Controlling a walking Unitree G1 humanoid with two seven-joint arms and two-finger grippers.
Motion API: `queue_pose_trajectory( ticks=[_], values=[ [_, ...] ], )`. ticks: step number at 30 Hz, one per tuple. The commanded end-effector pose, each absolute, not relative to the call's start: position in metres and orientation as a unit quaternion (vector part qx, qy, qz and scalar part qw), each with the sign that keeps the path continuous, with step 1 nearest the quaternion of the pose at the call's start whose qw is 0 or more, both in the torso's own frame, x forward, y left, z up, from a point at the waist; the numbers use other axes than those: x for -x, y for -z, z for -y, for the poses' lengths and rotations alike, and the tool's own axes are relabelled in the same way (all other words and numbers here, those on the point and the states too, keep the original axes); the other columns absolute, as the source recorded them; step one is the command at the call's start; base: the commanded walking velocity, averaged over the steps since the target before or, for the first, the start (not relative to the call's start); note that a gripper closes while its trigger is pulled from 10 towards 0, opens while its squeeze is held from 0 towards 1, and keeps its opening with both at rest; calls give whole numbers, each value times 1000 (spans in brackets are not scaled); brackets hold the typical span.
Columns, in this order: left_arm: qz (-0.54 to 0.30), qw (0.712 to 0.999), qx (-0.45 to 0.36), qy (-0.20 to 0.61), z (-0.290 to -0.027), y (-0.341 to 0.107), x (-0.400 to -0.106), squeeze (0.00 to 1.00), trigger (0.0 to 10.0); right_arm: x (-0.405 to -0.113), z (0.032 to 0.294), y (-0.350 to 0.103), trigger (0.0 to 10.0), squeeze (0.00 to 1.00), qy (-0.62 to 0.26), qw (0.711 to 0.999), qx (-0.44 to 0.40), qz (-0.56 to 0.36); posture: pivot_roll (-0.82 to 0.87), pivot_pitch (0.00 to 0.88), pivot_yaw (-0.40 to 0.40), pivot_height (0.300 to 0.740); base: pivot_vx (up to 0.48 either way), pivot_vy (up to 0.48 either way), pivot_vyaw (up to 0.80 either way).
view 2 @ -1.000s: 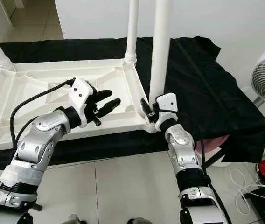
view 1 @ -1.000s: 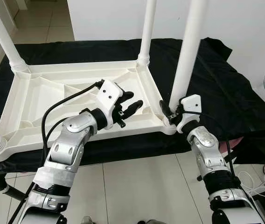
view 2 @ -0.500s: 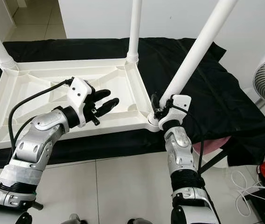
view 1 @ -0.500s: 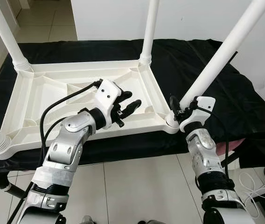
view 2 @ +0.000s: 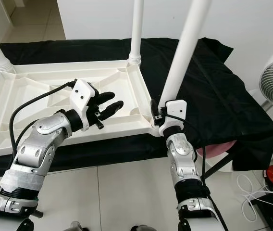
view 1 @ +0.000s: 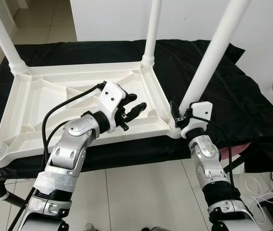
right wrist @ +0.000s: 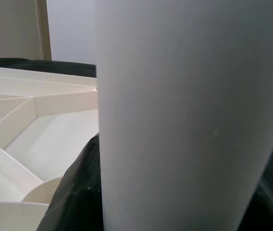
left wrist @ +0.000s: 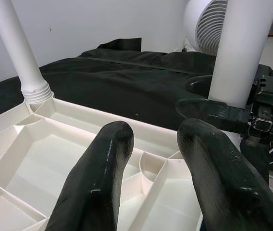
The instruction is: Building children table
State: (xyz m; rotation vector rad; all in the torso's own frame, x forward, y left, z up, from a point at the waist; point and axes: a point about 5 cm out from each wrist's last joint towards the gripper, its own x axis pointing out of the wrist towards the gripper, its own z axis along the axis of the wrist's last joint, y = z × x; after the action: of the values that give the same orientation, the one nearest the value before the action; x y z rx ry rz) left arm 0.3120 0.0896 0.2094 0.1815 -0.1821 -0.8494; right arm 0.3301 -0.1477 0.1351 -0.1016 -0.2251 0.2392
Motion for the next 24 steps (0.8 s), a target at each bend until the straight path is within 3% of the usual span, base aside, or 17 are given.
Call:
queue_pose_trajectory(
  ticks=[1, 9, 18, 24],
  values=[
    [97, 910, -84, 395, -89, -214, -313, 0, 10000, -314, 148, -79, 10000, 0, -135, 989, 61, -17, 33, 78, -21, 740, 0, 0, 0],
    [97, 909, -83, 397, -88, -214, -312, 0, 10000, -302, 146, -73, 10000, 0, -153, 985, 80, -1, 27, 73, -17, 740, 0, 0, 0],
    [98, 906, -84, 402, -86, -215, -312, 0, 10000, -290, 152, -70, 10000, 0, -130, 991, 20, 30, 23, 73, -7, 740, 0, 0, 0],
    [98, 906, -85, 403, -86, -216, -312, 0, 10000, -293, 162, -63, 10000, 0, -90, 996, -2, -1, 21, 79, -2, 740, 0, 0, 0]
  ],
)
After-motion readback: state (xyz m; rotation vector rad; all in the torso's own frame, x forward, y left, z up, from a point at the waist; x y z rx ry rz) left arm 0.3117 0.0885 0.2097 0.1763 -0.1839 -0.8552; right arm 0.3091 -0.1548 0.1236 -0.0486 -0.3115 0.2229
